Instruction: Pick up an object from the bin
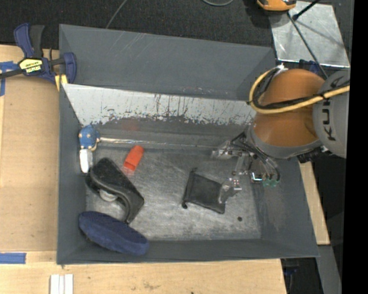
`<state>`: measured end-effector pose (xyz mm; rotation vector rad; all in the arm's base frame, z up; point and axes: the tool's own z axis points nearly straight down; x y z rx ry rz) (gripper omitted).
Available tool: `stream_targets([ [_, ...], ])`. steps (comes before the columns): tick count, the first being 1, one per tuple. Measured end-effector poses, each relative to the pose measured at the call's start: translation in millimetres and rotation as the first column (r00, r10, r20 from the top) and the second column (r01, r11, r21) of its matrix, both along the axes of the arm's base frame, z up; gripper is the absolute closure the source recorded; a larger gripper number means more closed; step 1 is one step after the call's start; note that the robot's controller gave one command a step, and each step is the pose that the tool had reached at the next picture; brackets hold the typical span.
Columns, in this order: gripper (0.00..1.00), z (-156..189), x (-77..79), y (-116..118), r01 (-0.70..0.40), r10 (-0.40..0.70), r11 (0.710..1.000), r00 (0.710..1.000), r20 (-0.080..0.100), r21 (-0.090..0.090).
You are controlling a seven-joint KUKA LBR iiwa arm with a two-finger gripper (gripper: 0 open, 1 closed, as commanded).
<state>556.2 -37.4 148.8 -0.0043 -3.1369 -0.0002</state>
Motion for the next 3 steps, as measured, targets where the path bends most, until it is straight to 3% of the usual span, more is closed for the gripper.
stream_targets([
  [1,0.00,-71,13.9,4,0.169,-0.169,0.986,0.986,0.007,0.000],
  [3,0.00,-74,3.0,3,0.325,-0.325,0.946,0.946,0.016,0.004],
])
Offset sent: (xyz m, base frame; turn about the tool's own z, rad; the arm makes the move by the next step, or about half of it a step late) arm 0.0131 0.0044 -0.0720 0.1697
